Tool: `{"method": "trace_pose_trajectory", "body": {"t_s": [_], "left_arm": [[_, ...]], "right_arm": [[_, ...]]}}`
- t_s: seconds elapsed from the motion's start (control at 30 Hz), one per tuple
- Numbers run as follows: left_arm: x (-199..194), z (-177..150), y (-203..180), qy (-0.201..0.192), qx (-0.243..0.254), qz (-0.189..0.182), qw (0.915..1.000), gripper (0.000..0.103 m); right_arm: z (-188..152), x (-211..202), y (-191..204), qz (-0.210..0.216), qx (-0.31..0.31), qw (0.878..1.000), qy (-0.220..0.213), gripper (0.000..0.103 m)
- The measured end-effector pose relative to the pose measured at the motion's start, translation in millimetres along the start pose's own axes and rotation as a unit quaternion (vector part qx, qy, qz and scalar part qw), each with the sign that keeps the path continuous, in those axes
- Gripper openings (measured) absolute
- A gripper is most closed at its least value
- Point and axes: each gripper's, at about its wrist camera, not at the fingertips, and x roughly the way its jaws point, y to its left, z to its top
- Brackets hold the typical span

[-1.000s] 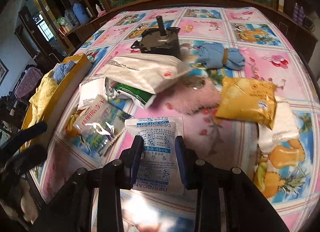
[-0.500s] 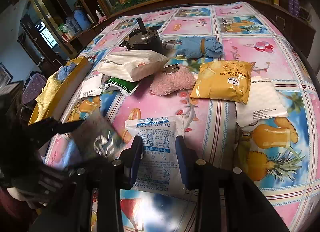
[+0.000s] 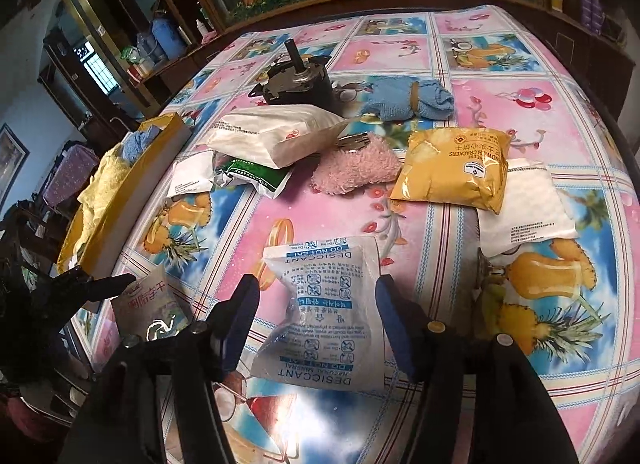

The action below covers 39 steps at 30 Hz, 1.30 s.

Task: Organize soft objects
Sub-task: 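Grasp the desiccant packet with the right gripper while the left gripper grasps the white sachet, then carry the desiccant packet and Dole sachet into the box and open both grippers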

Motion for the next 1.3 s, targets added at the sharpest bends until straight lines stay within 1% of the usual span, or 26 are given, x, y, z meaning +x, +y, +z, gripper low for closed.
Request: {"method": "trace_pose_trajectory", "body": {"t_s": [0.13,0.2,0.23,0.27,0.3,0.33,0.37,0.4,0.43,0.47,0.5,0.57,0.67,0.7,0.77,0.8,0.83,0.9,0.97,1.0,1.03,1.1,1.13,1.17,1.23,1.3], "left_arm": [[10.9,1.8,-14.1,0.005,0.016,0.041,0.9990,0.089],[15.3,3.5,-14.9,0.015,0.008,0.038,0.9991,0.090],[15.5,4.5,-14.9,0.014,0.005,0.037,0.9992,0.087],[14.8,4.6,-15.0,0.014,0.004,0.035,0.9993,0.085],[14.0,4.7,-14.1,0.012,0.002,0.031,0.9994,0.084],[11.9,4.2,-12.4,0.008,-0.005,0.022,0.9997,0.081],[9.0,3.4,-9.7,0.001,-0.011,0.011,0.9999,0.078],[4.3,3.1,-6.6,-0.006,-0.019,0.000,0.9998,0.041],[0.0,3.8,-2.5,-0.009,-0.032,-0.032,0.9989,0.038],[-5.3,4.9,1.7,-0.016,-0.047,-0.044,0.9978,0.034],[-9.6,5.1,4.1,-0.019,-0.048,-0.037,0.9980,0.022],[-15.1,3.4,9.5,-0.023,-0.056,-0.040,0.9973,0.022],[-20.2,-1.7,17.9,-0.030,-0.077,-0.075,0.9938,0.022],[-21.2,-2.9,18.0,-0.031,-0.075,-0.088,0.9928,0.025],[-23.7,-3.0,11.2,-0.031,-0.051,-0.091,0.9940,0.041],[-24.1,-2.0,6.1,-0.028,-0.036,-0.080,0.9958,0.059],[-23.6,-1.7,2.0,-0.022,-0.028,-0.065,0.9972,0.067],[-18.4,-3.1,1.9,0.009,-0.047,-0.054,0.9974,0.067],[-11.3,-7.4,3.2,0.047,-0.085,-0.060,0.9935,0.067],[-9.8,-9.6,2.9,0.052,-0.098,-0.067,0.9916,0.067],[-11.7,-11.1,2.5,0.044,-0.105,-0.068,0.9911,0.067],[-10.2,-12.1,7.0,0.043,-0.131,-0.095,0.9859,0.067],[-9.5,-11.8,11.1,0.039,-0.143,-0.102,0.9838,0.067],[-9.4,-11.6,14.8,0.035,-0.150,-0.102,0.9829,0.067],[-8.2,-9.4,22.1,0.031,-0.160,-0.108,0.9806,0.067],[-7.9,-7.1,29.4,0.031,-0.173,-0.114,0.9779,0.067]], "right_arm": [[1.3,11.8,11.1,-0.043,-0.022,0.999,0.010,0.063],[-0.6,13.8,17.3,-0.058,-0.035,0.998,0.010,0.063],[-1.9,14.2,19.3,-0.064,-0.040,0.997,0.012,0.061],[-3.6,13.5,20.8,-0.069,-0.044,0.997,0.013,0.056],[-5.8,11.8,21.3,-0.073,-0.045,0.996,0.012,0.043],[-7.4,9.5,20.5,-0.063,-0.043,0.997,0.013,0.036],[-9.0,7.4,18.5,-0.053,-0.036,0.998,0.015,0.036],[-10.8,5.1,16.4,-0.047,-0.030,0.998,0.015,0.033],[-12.1,2.8,14.7,-0.043,-0.025,0.999,0.013,0.033],[-13.7,0.6,12.4,-0.035,-0.019,0.999,0.011,0.032],[-14.3,-1.2,11.8,-0.028,-0.013,0.999,0.011,0.032],[-14.2,-4.3,13.3,-0.021,-0.008,1.000,0.007,0.032],[-13.9,-12.0,18.0,-0.014,-0.008,1.000,-0.006,0.032],[-14.2,-14.4,18.8,-0.015,-0.008,1.000,-0.009,0.032],[-15.3,-17.6,17.1,-0.013,-0.004,1.000,-0.010,0.032],[-16.6,-19.0,15.1,-0.010,0.000,1.000,-0.008,0.032],[-18.3,-20.3,13.0,-0.006,0.005,1.000,-0.007,0.032],[-21.5,-21.8,10.5,-0.007,0.011,1.000,-0.006,0.032],[-20.8,-20.4,12.6,-0.016,0.006,1.000,-0.008,0.032],[-19.1,-18.0,15.2,-0.016,0.001,1.000,-0.006,0.032],[-17.5,-15.0,18.5,-0.013,-0.004,1.000,-0.002,0.032],[-15.6,-7.2,28.5,-0.009,-0.018,1.000,0.012,0.032],[-16.3,-3.1,33.3,0.005,-0.021,0.999,0.024,0.032],[-17.7,1.3,37.0,0.034,-0.016,0.999,0.040,0.032],[-23.7,8.6,40.0,0.125,0.008,0.989,0.074,0.031],[-28.6,8.0,35.0,0.161,0.031,0.983,0.078,0.031]]}}
